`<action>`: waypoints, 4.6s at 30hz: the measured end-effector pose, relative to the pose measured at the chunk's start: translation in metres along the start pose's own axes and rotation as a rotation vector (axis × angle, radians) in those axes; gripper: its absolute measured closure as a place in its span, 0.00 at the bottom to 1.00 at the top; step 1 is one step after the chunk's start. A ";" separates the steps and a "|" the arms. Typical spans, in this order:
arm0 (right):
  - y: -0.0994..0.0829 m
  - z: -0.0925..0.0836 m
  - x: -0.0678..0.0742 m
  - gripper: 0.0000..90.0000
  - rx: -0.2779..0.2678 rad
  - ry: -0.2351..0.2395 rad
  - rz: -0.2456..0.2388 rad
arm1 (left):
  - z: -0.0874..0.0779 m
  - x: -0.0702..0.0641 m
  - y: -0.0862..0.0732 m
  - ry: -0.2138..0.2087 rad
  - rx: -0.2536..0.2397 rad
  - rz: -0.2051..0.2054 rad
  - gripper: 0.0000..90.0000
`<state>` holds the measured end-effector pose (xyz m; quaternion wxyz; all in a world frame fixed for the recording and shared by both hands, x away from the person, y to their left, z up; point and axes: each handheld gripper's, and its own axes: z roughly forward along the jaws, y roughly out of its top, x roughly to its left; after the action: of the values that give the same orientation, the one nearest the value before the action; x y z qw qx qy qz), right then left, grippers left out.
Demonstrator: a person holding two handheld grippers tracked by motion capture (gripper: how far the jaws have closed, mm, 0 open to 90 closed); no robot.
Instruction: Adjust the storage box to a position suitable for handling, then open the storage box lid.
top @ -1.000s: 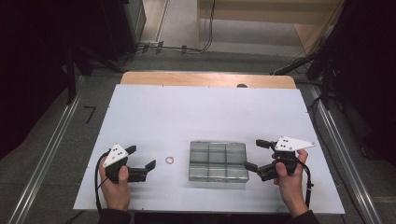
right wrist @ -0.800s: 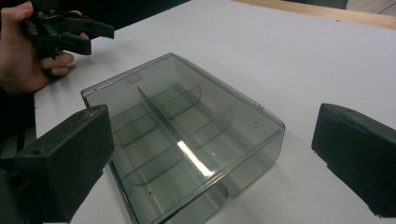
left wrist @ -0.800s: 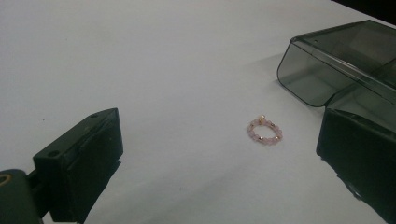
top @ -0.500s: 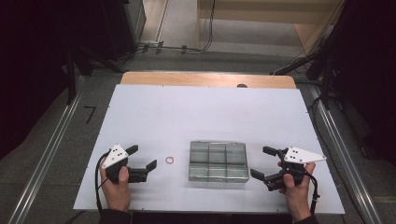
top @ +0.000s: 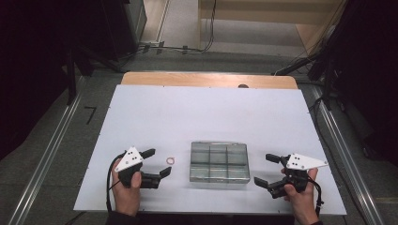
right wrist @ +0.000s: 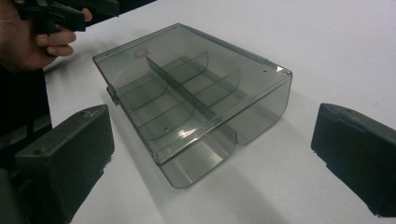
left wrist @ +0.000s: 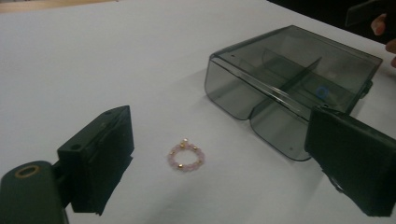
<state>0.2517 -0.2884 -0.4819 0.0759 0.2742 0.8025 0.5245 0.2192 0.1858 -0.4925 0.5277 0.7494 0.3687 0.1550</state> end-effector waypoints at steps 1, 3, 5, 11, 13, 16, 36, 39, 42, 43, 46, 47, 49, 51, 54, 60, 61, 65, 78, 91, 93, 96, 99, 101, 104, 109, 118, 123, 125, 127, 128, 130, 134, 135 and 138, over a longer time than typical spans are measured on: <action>-0.001 0.000 0.001 0.00 -0.001 -0.001 0.002 | 0.001 -0.001 0.000 -0.014 0.004 0.001 0.11; -0.001 -0.001 0.001 0.00 0.012 0.003 0.004 | 0.004 -0.005 0.002 -0.047 0.000 -0.004 0.12; -0.002 0.000 0.001 0.05 0.024 0.009 0.002 | 0.007 -0.007 0.003 -0.061 0.005 -0.004 0.16; -0.004 0.003 0.001 0.22 0.066 -0.010 0.000 | 0.016 -0.013 0.003 -0.132 0.048 0.002 0.27; -0.004 0.005 0.000 0.35 0.079 0.013 0.001 | 0.019 -0.015 0.003 -0.149 0.063 0.001 0.34; -0.006 0.009 -0.001 0.49 0.102 0.037 0.010 | 0.024 -0.016 0.002 -0.176 0.095 -0.006 0.49; -0.013 0.021 0.000 0.98 0.242 0.062 -0.034 | 0.047 -0.029 -0.003 -0.225 0.237 0.013 1.00; -0.013 0.021 -0.001 0.98 0.246 0.072 -0.030 | 0.047 -0.030 -0.003 -0.224 0.234 0.018 1.00; -0.012 0.020 -0.001 0.98 0.245 0.079 -0.033 | 0.046 -0.031 -0.003 -0.225 0.232 0.023 1.00; -0.012 0.020 -0.001 0.98 0.243 0.081 -0.035 | 0.046 -0.031 -0.003 -0.226 0.231 0.025 1.00; -0.011 0.018 -0.002 0.98 0.231 0.092 -0.036 | 0.045 -0.030 -0.003 -0.231 0.223 0.026 1.00; -0.011 0.018 -0.002 0.98 0.231 0.094 -0.036 | 0.044 -0.031 -0.003 -0.233 0.220 0.027 1.00; -0.011 0.017 -0.002 0.98 0.227 0.097 -0.038 | 0.044 -0.031 -0.003 -0.235 0.214 0.033 1.00; -0.010 0.017 -0.002 0.98 0.224 0.099 -0.038 | 0.043 -0.031 -0.003 -0.237 0.213 0.032 1.00; -0.010 0.016 -0.002 0.98 0.218 0.101 -0.042 | 0.043 -0.030 -0.003 -0.246 0.210 0.029 1.00; -0.008 0.014 -0.001 0.98 0.211 0.103 -0.037 | 0.043 -0.031 -0.002 -0.255 0.207 0.032 1.00; -0.008 0.014 -0.001 0.98 0.212 0.101 -0.037 | 0.044 -0.031 -0.002 -0.257 0.206 0.032 1.00; -0.008 0.013 -0.003 0.98 0.212 0.096 -0.036 | 0.043 -0.030 -0.002 -0.288 0.186 0.016 1.00; -0.003 0.011 0.003 0.98 0.178 0.104 -0.048 | 0.041 -0.031 0.001 -0.322 0.128 0.011 1.00; 0.007 0.007 0.011 0.98 0.138 0.069 -0.062 | 0.040 -0.037 0.008 -0.311 0.057 0.028 1.00; 0.008 0.007 0.013 0.98 0.136 0.061 -0.065 | 0.040 -0.037 0.009 -0.307 0.050 0.033 1.00; 0.010 0.007 0.014 0.98 0.128 0.057 -0.058 | 0.040 -0.037 0.012 -0.304 0.044 0.040 1.00; 0.011 0.007 0.015 0.98 0.117 0.063 -0.051 | 0.040 -0.037 0.015 -0.300 0.036 0.044 1.00; 0.013 0.006 0.015 0.98 0.109 0.062 -0.053 | 0.040 -0.037 0.016 -0.299 0.027 0.041 1.00; 0.016 0.005 0.015 0.98 0.102 0.060 -0.048 | 0.040 -0.038 0.019 -0.294 0.019 0.046 1.00; 0.023 0.005 0.014 0.98 0.087 0.057 -0.038 | 0.041 -0.038 0.024 -0.290 -0.004 0.039 1.00; 0.046 0.006 0.012 0.98 0.071 0.031 -0.041 | 0.043 -0.036 0.035 -0.262 -0.017 0.031 1.00; 0.057 0.008 0.010 0.98 0.058 0.030 -0.047 | 0.041 -0.029 0.039 -0.245 -0.027 0.016 0.96; 0.061 0.008 0.008 0.98 0.050 0.028 -0.043 | 0.041 -0.026 0.040 -0.240 -0.027 0.018 0.90; 0.065 0.009 0.006 0.98 0.045 0.029 -0.043 | 0.042 -0.025 0.042 -0.219 -0.032 0.024 0.84; 0.068 0.009 0.006 0.98 0.045 0.026 -0.043 | 0.043 -0.024 0.043 -0.218 -0.034 0.024 0.81; 0.073 0.009 0.005 0.98 0.037 0.025 -0.052 | 0.045 -0.022 0.047 -0.208 -0.028 0.030 0.74; 0.080 0.009 0.003 0.98 0.027 0.019 -0.055 | 0.051 -0.019 0.055 -0.176 -0.026 0.040 0.54; 0.081 0.009 0.002 0.98 0.026 0.022 -0.055 | 0.053 -0.018 0.056 -0.176 -0.025 0.041 0.52; 0.083 0.009 0.000 0.98 0.016 0.020 -0.054 | 0.061 -0.015 0.059 -0.161 -0.016 0.036 0.38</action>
<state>0.2858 -0.2565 -0.4124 0.0799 0.2479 0.8144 0.5185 0.2704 0.1235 -0.4606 0.5587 0.7618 0.3101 0.1065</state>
